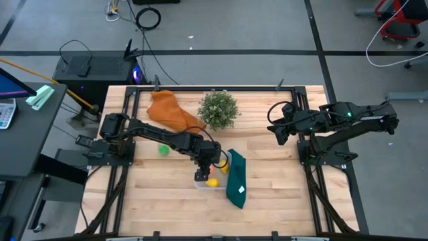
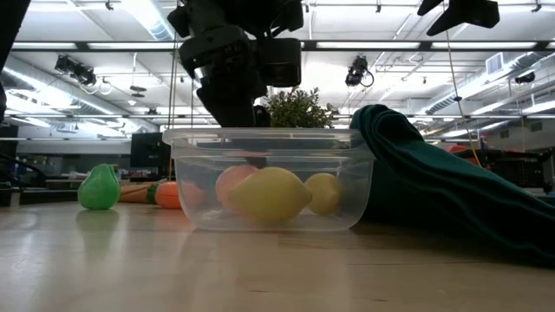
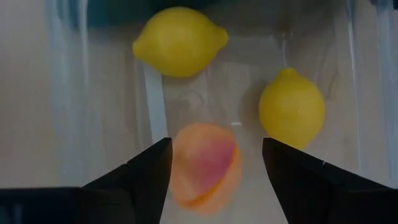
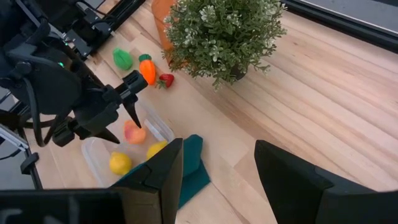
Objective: Pick and placing Produce into tupperware
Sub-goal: Put the green pear into the transparent bin
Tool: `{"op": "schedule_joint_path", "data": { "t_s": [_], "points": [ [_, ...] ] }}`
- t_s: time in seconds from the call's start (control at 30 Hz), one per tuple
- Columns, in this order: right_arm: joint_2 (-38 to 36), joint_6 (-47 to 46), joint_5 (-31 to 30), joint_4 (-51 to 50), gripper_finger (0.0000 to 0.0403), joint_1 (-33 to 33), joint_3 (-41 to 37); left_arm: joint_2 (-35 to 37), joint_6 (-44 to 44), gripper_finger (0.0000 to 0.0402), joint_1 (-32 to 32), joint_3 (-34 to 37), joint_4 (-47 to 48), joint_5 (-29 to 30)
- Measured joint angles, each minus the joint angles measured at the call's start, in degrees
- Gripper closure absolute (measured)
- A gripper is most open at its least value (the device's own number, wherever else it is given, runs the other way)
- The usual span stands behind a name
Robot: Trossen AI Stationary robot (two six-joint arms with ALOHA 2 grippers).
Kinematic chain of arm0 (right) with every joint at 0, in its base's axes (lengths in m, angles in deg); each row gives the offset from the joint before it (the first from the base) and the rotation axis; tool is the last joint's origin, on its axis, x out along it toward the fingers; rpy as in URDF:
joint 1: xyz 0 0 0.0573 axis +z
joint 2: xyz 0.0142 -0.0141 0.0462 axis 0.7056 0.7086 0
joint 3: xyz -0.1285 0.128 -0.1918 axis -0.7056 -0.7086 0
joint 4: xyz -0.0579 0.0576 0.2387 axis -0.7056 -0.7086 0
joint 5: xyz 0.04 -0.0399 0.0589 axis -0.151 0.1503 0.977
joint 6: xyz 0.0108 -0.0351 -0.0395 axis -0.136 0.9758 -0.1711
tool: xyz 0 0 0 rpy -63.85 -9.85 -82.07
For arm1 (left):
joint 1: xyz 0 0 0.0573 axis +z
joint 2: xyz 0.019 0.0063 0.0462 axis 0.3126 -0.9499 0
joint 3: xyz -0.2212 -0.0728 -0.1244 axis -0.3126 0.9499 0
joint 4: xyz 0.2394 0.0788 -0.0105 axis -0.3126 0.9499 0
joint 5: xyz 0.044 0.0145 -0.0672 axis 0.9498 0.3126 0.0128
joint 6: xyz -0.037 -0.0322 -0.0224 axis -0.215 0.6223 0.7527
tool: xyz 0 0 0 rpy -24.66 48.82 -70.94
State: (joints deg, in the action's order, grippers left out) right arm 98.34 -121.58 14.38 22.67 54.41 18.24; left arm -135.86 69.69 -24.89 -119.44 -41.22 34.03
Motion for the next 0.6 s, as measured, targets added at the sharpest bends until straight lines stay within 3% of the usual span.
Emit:
{"op": "schedule_joint_path", "data": {
  "t_s": [0.13,0.37,0.43,0.6],
  "points": [
    [0.0,0.0,0.0,0.0,0.0238,0.0,0.0,0.9,-0.4,0.0139,0.6,-3.6,4.3,1.2],
    [0.0,-0.5,0.0,-0.2,0.0238,0.0,0.0,1.3,-3.5,0.0139,2.1,-11.8,21.0,3.7],
    [0.0,-0.5,0.0,-0.2,0.0238,0.0,0.0,2.3,-2.7,0.0139,2.6,-11.3,23.9,3.7],
    [0.0,-0.4,0.0,-0.2,0.0238,0.0,0.0,8.6,1.2,0.0148,3.7,-5.5,21.1,3.9]
  ]
}}
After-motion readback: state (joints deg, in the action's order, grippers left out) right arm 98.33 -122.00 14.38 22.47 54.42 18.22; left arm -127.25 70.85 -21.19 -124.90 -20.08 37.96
